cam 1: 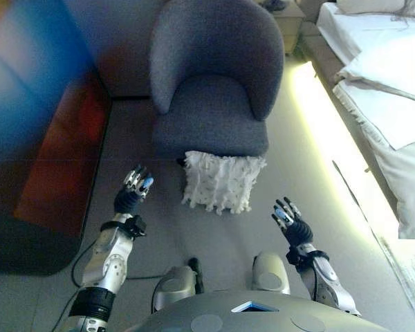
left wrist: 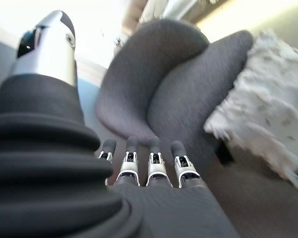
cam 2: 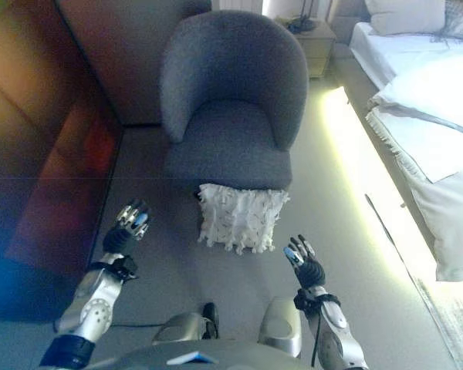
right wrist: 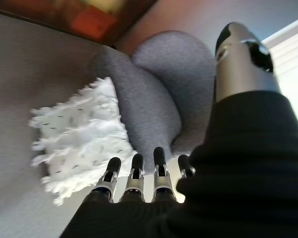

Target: Pick up the cushion and take it to the sofa

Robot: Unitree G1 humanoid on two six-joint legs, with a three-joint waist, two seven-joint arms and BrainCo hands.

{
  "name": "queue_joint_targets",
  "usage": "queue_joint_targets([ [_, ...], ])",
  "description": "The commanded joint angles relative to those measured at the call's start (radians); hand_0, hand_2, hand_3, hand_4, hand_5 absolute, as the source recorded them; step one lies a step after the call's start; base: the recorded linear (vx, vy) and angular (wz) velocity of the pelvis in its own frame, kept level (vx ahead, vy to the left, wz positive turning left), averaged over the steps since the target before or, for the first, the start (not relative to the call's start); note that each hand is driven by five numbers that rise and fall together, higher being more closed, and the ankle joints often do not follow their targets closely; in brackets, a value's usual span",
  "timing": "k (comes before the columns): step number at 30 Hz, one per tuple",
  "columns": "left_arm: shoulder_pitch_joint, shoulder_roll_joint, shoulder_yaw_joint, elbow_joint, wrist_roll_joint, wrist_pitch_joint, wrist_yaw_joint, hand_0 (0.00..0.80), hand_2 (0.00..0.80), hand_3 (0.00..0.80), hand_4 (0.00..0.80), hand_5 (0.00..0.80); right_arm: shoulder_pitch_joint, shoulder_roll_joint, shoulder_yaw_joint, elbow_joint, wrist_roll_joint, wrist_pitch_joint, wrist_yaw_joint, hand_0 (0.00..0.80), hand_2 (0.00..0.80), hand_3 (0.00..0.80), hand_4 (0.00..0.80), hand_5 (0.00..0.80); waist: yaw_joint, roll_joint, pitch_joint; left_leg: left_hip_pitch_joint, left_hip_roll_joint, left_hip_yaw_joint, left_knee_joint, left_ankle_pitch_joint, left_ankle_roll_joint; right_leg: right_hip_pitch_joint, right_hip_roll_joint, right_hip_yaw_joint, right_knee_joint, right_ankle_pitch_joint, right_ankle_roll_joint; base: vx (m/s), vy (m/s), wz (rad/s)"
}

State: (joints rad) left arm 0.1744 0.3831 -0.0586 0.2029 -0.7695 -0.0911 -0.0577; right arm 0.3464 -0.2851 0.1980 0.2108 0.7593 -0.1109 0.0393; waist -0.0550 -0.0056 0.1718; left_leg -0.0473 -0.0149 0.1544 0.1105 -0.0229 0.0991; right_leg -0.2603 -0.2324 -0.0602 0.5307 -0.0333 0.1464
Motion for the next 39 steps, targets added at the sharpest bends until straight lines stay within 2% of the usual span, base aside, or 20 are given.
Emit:
queue_joint_targets([
  [1, 0.020, 0.035, -0.008, -0.115, -0.029, -0.021, 0.001, 0.000, 0.000, 0.000, 0.000, 0.000, -0.043, 0.021, -0.031, -0.044, 0.040, -0.051, 0.019, 0.000, 0.000, 0.000, 0.000, 0.000, -0.042, -0.063, -0.018, 0.150, -0.063, 0.004, 0.002, -0.198, -0.016, -0.008, 0.019, -0.005, -0.355, 0.249, 0.039, 0.383, -0.146, 0.13],
  [3, 0.026, 0.041, -0.026, -0.117, -0.020, -0.027, -0.010, 0.000, 0.000, 0.000, 0.000, 0.000, -0.051, 0.006, -0.029, -0.039, 0.063, -0.062, 0.012, 0.000, 0.000, 0.000, 0.000, 0.000, -0.053, -0.080, -0.021, 0.177, -0.076, -0.015, 0.014, -0.228, -0.022, -0.022, 0.048, -0.029, -0.527, 0.253, 0.056, 0.390, -0.091, 0.22],
  [5, 0.037, 0.046, -0.031, -0.118, -0.016, -0.023, -0.025, 0.000, 0.000, 0.000, 0.000, 0.000, -0.048, -0.003, -0.037, -0.039, 0.077, -0.053, 0.006, 0.000, 0.000, 0.000, 0.000, 0.000, -0.056, -0.087, -0.026, 0.224, -0.081, -0.019, 0.021, -0.257, -0.026, -0.046, 0.062, -0.090, -0.589, 0.273, 0.059, 0.455, -0.072, 0.40],
  [6, 0.044, 0.046, -0.027, -0.121, -0.015, -0.018, -0.031, 0.000, 0.000, 0.000, 0.000, 0.000, -0.045, -0.005, -0.041, -0.038, 0.080, -0.045, 0.007, 0.000, 0.000, 0.000, 0.000, 0.000, -0.053, -0.095, -0.030, 0.250, -0.083, -0.007, 0.026, -0.277, -0.026, -0.051, 0.057, -0.146, -0.591, 0.286, 0.060, 0.537, -0.052, 0.30],
  [8, 0.059, 0.037, -0.016, -0.133, -0.014, -0.004, -0.031, 0.000, 0.000, 0.000, 0.000, 0.000, -0.041, -0.010, -0.043, -0.032, 0.079, -0.029, 0.016, 0.000, 0.000, 0.000, 0.000, 0.000, -0.037, -0.084, -0.040, 0.308, -0.067, 0.032, 0.041, -0.320, -0.026, -0.040, 0.063, -0.263, -0.535, 0.275, 0.060, 0.542, -0.045, 0.16],
  [9, 0.068, 0.033, -0.010, -0.136, -0.013, -0.009, -0.027, 0.000, 0.000, 0.000, 0.000, 0.000, -0.040, -0.011, -0.046, -0.025, 0.076, -0.019, 0.035, 0.000, 0.000, 0.000, 0.000, 0.000, -0.035, -0.082, -0.051, 0.320, -0.060, 0.061, 0.053, -0.310, -0.028, -0.022, 0.070, -0.305, -0.519, 0.243, 0.049, 0.525, -0.107, 0.06],
  [10, 0.069, 0.027, -0.011, -0.135, -0.010, -0.014, -0.016, 0.000, 0.000, 0.000, 0.000, 0.000, -0.039, -0.013, -0.043, -0.016, 0.072, -0.018, 0.047, 0.000, 0.000, 0.000, 0.000, 0.000, -0.041, -0.076, -0.064, 0.333, -0.045, 0.076, 0.083, -0.282, -0.038, -0.009, 0.086, -0.314, -0.518, 0.223, 0.035, 0.564, -0.150, -0.04],
  [13, 0.071, 0.011, -0.010, -0.140, -0.020, 0.004, 0.029, 0.000, 0.000, 0.000, 0.000, 0.000, -0.032, -0.012, -0.027, -0.020, 0.055, 0.000, 0.020, 0.000, 0.000, 0.000, 0.000, 0.000, -0.071, -0.049, -0.104, 0.366, 0.011, 0.125, 0.167, -0.159, -0.090, 0.007, 0.122, -0.302, -0.426, 0.153, -0.014, 0.531, -0.159, -0.29],
  [15, 0.076, -0.006, -0.001, -0.141, -0.034, 0.006, 0.042, 0.000, 0.000, 0.000, 0.000, 0.000, -0.039, -0.026, -0.014, -0.032, 0.050, -0.003, 0.044, 0.000, 0.000, 0.000, 0.000, 0.000, -0.078, -0.030, -0.118, 0.343, 0.065, 0.155, 0.248, -0.014, -0.145, 0.037, 0.150, -0.301, -0.368, 0.081, -0.066, 0.470, -0.202, -0.25],
  [17, 0.066, -0.008, -0.009, -0.139, -0.018, -0.018, 0.058, 0.000, 0.000, 0.000, 0.000, 0.000, -0.054, -0.036, -0.005, -0.030, 0.061, -0.018, 0.074, 0.000, 0.000, 0.000, 0.000, 0.000, -0.081, -0.027, -0.119, 0.272, 0.116, 0.179, 0.406, 0.085, -0.198, 0.094, 0.181, -0.266, -0.381, 0.027, -0.112, 0.466, -0.227, -0.43],
  [20, 0.049, -0.018, 0.004, -0.134, -0.027, -0.034, 0.060, 0.000, 0.000, 0.000, 0.000, 0.000, -0.074, -0.057, -0.020, 0.002, 0.038, -0.021, 0.104, 0.000, 0.000, 0.000, 0.000, 0.000, -0.058, -0.037, -0.104, 0.124, 0.174, 0.187, 0.666, 0.125, -0.238, 0.180, 0.174, -0.256, -0.390, -0.039, -0.159, 0.371, -0.129, -0.67],
  [22, 0.044, -0.027, 0.017, -0.149, -0.036, -0.032, 0.056, 0.000, 0.000, 0.000, 0.000, 0.000, -0.095, -0.072, -0.028, 0.008, 0.006, -0.019, 0.113, 0.000, 0.000, 0.000, 0.000, 0.000, -0.039, -0.054, -0.085, 0.018, 0.225, 0.189, 0.757, 0.099, -0.228, 0.224, 0.149, -0.236, -0.392, -0.055, -0.173, 0.275, 0.014, -0.73],
  [23, 0.043, -0.028, 0.023, -0.153, -0.049, -0.032, 0.047, 0.000, 0.000, 0.000, 0.000, 0.000, -0.101, -0.076, -0.030, 0.006, 0.005, -0.019, 0.124, 0.000, 0.000, 0.000, 0.000, 0.000, -0.031, -0.060, -0.071, -0.028, 0.240, 0.173, 0.748, 0.087, -0.216, 0.242, 0.142, -0.212, -0.399, -0.053, -0.175, 0.242, 0.105, -0.43],
  [24, 0.044, -0.028, 0.023, -0.149, -0.055, -0.041, 0.042, 0.000, 0.000, 0.000, 0.000, 0.000, -0.105, -0.080, -0.028, -0.001, 0.010, -0.016, 0.127, 0.000, 0.000, 0.000, 0.000, 0.000, -0.028, -0.061, -0.062, -0.042, 0.237, 0.154, 0.691, 0.081, -0.205, 0.250, 0.141, -0.182, -0.405, -0.048, -0.171, 0.235, 0.145, -0.28],
  [26, 0.050, -0.028, 0.024, -0.147, -0.055, -0.058, 0.044, 0.000, 0.000, 0.000, 0.000, 0.000, -0.101, -0.084, -0.031, -0.026, 0.009, 0.001, 0.112, 0.000, 0.000, 0.000, 0.000, 0.000, -0.028, -0.062, -0.054, -0.052, 0.221, 0.106, 0.554, 0.075, -0.180, 0.250, 0.144, -0.110, -0.407, -0.037, -0.162, 0.254, 0.177, -0.27],
  [27, 0.053, -0.027, 0.026, -0.145, -0.060, -0.062, 0.047, 0.000, 0.000, 0.000, 0.000, 0.000, -0.094, -0.087, -0.033, -0.039, 0.012, 0.012, 0.104, 0.000, 0.000, 0.000, 0.000, 0.000, -0.026, -0.060, -0.052, -0.055, 0.209, 0.076, 0.485, 0.088, -0.180, 0.253, 0.149, -0.077, -0.407, -0.038, -0.157, 0.176, 0.161, -0.33],
  [28, 0.056, -0.028, 0.030, -0.147, -0.061, -0.063, 0.050, 0.000, 0.000, 0.000, 0.000, 0.000, -0.089, -0.087, -0.035, -0.045, 0.014, 0.017, 0.101, 0.000, 0.000, 0.000, 0.000, 0.000, -0.023, -0.063, -0.053, -0.060, 0.201, 0.075, 0.426, 0.117, -0.168, 0.246, 0.147, -0.065, -0.407, -0.026, -0.158, 0.185, 0.189, -0.33],
  [30, 0.071, -0.037, 0.044, -0.142, -0.067, -0.068, 0.035, 0.000, 0.000, 0.000, 0.000, 0.000, -0.064, -0.083, -0.044, -0.063, 0.010, 0.031, 0.101, 0.000, 0.000, 0.000, 0.000, 0.000, -0.013, -0.050, -0.058, -0.045, 0.186, 0.023, 0.227, 0.129, -0.174, 0.260, 0.151, -0.035, -0.406, -0.037, -0.135, 0.209, 0.208, -0.30],
  [33, 0.087, -0.043, 0.049, -0.154, -0.059, -0.066, 0.022, 0.000, 0.000, 0.000, 0.000, 0.000, -0.048, -0.081, -0.051, -0.070, 0.001, 0.028, 0.111, 0.000, 0.000, 0.000, 0.000, 0.000, 0.000, -0.034, -0.068, -0.019, 0.190, -0.002, 0.057, 0.140, -0.194, 0.281, 0.149, -0.027, -0.417, -0.049, -0.114, 0.230, 0.167, -0.06],
  [39, 0.096, -0.042, 0.062, -0.115, -0.069, -0.070, -0.012, 0.000, 0.000, 0.000, 0.000, 0.000, -0.021, -0.076, -0.069, -0.086, -0.010, 0.026, 0.119, 0.000, 0.000, 0.000, 0.000, 0.000, 0.005, -0.015, -0.081, 0.016, 0.189, 0.018, -0.112, 0.104, -0.210, 0.310, 0.137, -0.054, -0.425, -0.076, -0.092, 0.200, 0.118, 0.28],
])
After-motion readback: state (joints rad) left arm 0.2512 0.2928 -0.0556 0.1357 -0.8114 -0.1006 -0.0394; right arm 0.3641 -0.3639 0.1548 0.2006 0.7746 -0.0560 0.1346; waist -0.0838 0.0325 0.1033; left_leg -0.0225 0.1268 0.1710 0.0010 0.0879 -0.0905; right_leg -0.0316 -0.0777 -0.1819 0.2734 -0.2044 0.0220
